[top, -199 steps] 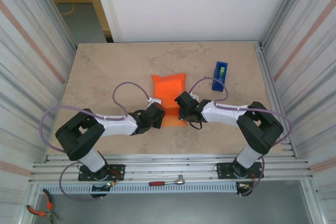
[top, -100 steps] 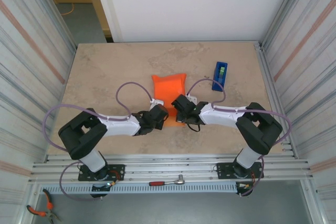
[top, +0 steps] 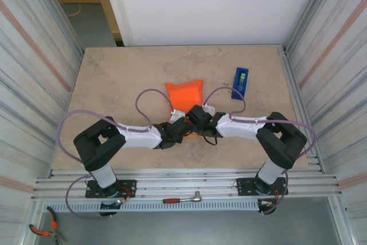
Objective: Wrap the gift box in paper
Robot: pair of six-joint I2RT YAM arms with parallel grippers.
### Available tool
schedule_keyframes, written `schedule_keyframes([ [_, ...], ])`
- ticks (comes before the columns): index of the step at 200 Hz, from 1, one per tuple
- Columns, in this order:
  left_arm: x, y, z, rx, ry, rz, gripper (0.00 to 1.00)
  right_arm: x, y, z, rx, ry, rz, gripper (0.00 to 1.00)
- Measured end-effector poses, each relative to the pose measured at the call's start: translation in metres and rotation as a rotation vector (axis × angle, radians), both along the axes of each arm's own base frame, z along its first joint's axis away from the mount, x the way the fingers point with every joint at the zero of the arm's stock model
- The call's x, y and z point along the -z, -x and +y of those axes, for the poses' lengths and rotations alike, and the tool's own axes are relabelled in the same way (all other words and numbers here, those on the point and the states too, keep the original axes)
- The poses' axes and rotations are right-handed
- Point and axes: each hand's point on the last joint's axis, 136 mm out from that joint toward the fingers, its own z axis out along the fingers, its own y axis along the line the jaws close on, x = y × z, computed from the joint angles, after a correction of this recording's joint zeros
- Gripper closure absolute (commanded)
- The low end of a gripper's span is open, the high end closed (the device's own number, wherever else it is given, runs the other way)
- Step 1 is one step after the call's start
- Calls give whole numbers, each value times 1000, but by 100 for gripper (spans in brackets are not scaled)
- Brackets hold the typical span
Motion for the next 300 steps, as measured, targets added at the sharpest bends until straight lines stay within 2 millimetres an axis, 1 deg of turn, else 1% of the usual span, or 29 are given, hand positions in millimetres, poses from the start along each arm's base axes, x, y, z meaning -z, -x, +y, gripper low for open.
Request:
schedule_keyframes([
  [9, 0, 0, 1, -3, -5, -2, 58, 0, 0, 0, 4, 0, 0, 85],
  [26, -3, 0, 5, -14, -7, -10, 50, 1, 0, -1, 5, 4, -2, 76],
  [35, -6, 0, 7, -19, -3, -18, 46, 0, 0, -2, 9, 2, -2, 68],
  [44, -10, 1, 10, -25, 4, -28, 41, 0, 0, -2, 11, 3, -3, 63],
  [53, -15, 2, 14, -32, 16, -40, 33, 0, 0, -3, 9, 3, -4, 58],
  [65, -23, 3, 16, -35, 36, -54, 22, 0, 1, -3, 12, 3, -3, 45],
  [74, -30, 3, 16, -34, 53, -65, 13, -1, 1, -4, 17, 1, -3, 35],
  [83, -37, 3, 15, -30, 70, -77, 2, -1, 1, -4, 24, -2, -2, 29],
  [95, -46, 2, 14, -30, 100, -90, 1, -1, 2, -5, 26, -1, -3, 21],
  [113, -58, 1, 11, -25, 150, -104, 1, -2, 2, -6, 27, 0, -3, 10],
  [119, -62, 0, 10, -24, 166, -108, 1, -3, 3, -6, 27, 3, -4, 4],
  [125, -65, 0, 10, -22, 177, -108, 1, -3, 3, -7, 30, 6, -5, 0],
  [141, -71, -2, 10, -18, 204, -105, 1, -3, 5, -11, 31, 32, -8, 1],
  [162, -71, -3, 11, -17, 213, -94, 1, -2, 8, -16, 32, 64, -7, 1],
  [188, -66, -2, 11, -4, 223, -92, 1, -2, 8, -17, 40, 67, -5, 1],
  [213, -56, 5, 18, -12, 229, -77, 3, -4, 7, -15, 47, 38, -18, 1],
  [235, -56, 8, 20, -51, 268, -58, 5, -9, 9, -16, 50, 0, -39, 1],
  [253, -56, 11, 21, -91, 310, -32, 11, -10, 10, -17, 49, -17, -44, 1],
  [287, -52, 15, 19, -151, 385, 6, 25, -12, 8, -9, 44, -65, -43, 0],
  [300, -50, 17, 19, -163, 399, 21, 30, -11, 8, -7, 39, -79, -41, 2],
])
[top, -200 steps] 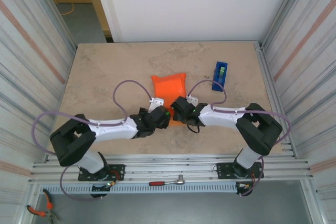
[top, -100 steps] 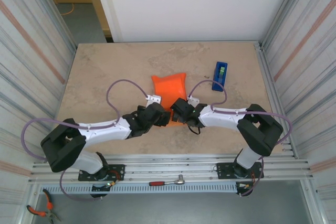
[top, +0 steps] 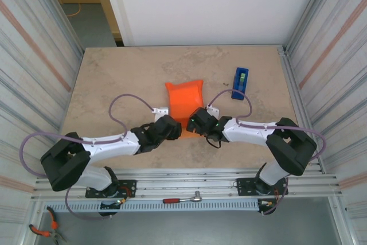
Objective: Wrap the gift box in paper
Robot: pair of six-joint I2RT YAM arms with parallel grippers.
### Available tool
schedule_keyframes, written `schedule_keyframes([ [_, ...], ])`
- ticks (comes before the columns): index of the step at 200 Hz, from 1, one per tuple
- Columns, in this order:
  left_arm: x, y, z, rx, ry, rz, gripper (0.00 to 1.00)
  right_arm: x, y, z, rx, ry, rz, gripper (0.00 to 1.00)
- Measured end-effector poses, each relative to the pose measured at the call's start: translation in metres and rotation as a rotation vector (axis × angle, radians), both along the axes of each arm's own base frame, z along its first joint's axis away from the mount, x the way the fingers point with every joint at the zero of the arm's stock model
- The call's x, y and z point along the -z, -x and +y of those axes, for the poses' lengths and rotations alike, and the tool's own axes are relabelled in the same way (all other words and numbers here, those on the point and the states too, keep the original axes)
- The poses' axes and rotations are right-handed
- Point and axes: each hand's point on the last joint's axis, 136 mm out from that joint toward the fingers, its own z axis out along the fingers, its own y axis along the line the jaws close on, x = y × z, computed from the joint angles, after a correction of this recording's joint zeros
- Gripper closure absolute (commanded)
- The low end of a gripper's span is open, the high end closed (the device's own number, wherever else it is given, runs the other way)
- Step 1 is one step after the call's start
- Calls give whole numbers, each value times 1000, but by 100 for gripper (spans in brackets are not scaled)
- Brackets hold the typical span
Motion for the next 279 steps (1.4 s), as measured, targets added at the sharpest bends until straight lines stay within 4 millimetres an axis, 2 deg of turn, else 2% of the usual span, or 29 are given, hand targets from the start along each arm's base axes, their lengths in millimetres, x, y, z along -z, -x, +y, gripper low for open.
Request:
schedule_keyframes([
  [20, 3, 1, -2, -14, 20, 15, 33, 2, 1, 1, -5, -10, 3, 6],
  [61, 18, 4, -3, -42, 13, 54, 33, 2, 1, 4, -9, -33, 5, 17],
  [100, 30, 6, -4, -60, -5, 84, 38, 8, 0, -2, 1, -33, 14, 25],
  [156, 30, 4, -6, -86, 9, 87, 60, 8, 0, 1, -5, -56, 20, 37],
  [190, 33, 3, -7, -92, 4, 96, 68, 7, 0, 3, -6, -62, 17, 40],
  [227, 34, 1, -10, -95, -7, 106, 91, 11, 1, -1, -2, -35, 28, 41],
  [247, 33, -1, -13, -91, -11, 105, 91, 11, 0, 0, -1, -25, 32, 42],
  [269, 34, -1, -12, -95, -21, 104, 77, 9, -3, 2, -4, -23, 29, 44],
  [279, 36, -1, -11, -98, -28, 108, 80, 9, -3, 3, -7, -21, 28, 46],
])
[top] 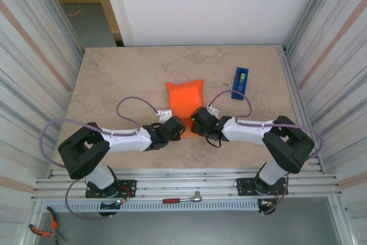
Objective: Wrap the gift box in paper
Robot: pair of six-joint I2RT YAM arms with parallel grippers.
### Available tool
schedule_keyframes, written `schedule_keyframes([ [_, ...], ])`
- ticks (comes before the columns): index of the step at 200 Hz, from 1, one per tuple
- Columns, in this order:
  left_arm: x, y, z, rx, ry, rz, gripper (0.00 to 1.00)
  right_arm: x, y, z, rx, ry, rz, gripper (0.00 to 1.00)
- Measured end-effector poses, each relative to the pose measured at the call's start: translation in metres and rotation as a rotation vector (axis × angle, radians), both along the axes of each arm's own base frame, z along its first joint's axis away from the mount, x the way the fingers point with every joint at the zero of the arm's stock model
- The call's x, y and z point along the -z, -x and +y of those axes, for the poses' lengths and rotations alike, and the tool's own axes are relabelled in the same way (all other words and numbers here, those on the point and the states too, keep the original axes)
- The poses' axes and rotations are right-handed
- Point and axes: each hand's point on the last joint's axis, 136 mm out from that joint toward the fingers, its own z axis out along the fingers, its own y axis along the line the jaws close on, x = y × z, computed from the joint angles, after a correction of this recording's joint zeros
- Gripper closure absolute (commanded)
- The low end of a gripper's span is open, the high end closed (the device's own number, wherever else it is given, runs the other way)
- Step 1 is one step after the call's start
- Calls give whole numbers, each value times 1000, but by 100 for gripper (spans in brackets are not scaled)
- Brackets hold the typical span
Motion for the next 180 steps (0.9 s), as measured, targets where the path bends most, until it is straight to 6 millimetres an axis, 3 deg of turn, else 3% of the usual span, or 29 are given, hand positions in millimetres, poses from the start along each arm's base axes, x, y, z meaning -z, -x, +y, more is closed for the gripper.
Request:
schedule_keyframes([
  [17, 4, 1, 2, -1, -16, 8, 91, 0, 0, 0, -9, 12, 0, 47],
  [31, 8, 1, 2, -2, -25, 14, 93, -1, -1, 0, -11, 20, -1, 47],
  [55, 10, 1, 2, 1, -34, 15, 84, -2, -3, -1, -6, 32, -6, 47],
  [93, 10, 3, 2, 15, -47, 17, 63, 2, -3, -3, -8, 46, 1, 49],
  [129, -4, 1, 5, 28, -56, -21, 52, 4, -3, -2, -20, 59, 4, 49],
  [160, -10, -3, 5, 42, -70, -44, 51, 2, -5, -1, -23, 59, 0, 50],
  [180, -14, -7, 3, 44, -78, -58, 59, 1, -6, 0, -23, 56, -1, 49],
])
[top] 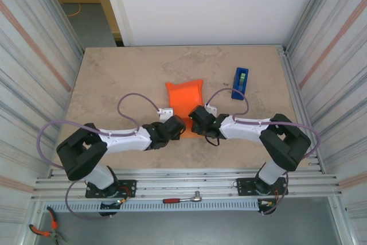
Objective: Wrap the gift box in paper
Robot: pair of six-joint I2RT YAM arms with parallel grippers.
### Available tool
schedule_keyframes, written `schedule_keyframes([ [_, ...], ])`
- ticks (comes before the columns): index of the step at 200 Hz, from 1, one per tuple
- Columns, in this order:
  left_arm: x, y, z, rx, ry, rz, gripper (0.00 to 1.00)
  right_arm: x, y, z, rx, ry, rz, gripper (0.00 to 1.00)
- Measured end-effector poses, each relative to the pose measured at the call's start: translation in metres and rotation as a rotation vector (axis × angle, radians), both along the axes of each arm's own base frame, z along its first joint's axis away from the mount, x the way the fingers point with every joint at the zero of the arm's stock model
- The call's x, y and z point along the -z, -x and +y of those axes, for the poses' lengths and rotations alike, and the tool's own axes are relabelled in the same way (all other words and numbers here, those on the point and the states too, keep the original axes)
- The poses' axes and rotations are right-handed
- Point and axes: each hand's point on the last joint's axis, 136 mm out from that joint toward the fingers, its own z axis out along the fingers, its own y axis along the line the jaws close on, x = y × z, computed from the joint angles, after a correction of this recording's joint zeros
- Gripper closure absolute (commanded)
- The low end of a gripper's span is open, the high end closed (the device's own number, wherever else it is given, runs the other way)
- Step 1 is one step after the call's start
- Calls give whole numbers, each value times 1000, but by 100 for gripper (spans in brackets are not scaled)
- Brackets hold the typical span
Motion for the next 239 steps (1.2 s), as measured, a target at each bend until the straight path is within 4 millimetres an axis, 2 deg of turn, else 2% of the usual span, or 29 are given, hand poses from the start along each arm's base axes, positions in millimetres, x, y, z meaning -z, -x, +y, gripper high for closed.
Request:
schedule_keyframes([
  [30, 6, -3, -2, 1, -23, 7, 67, 2, -1, -1, 3, 8, 6, 50],
  [77, 18, -2, -1, 1, -54, 28, 75, 10, -3, -1, 7, 29, 19, 56],
  [106, 18, -4, -5, 1, -56, 29, 78, 11, -3, -3, 12, 44, 22, 63],
  [172, 19, -3, -4, 1, -63, 35, 92, 14, -1, -13, 23, 91, 30, 89],
  [198, 19, -3, -4, -4, -58, 36, 95, 13, -2, -7, 15, 72, 24, 99],
  [239, 17, 0, 1, -22, -42, 40, 95, 13, 4, 1, -11, 66, 22, 100],
])
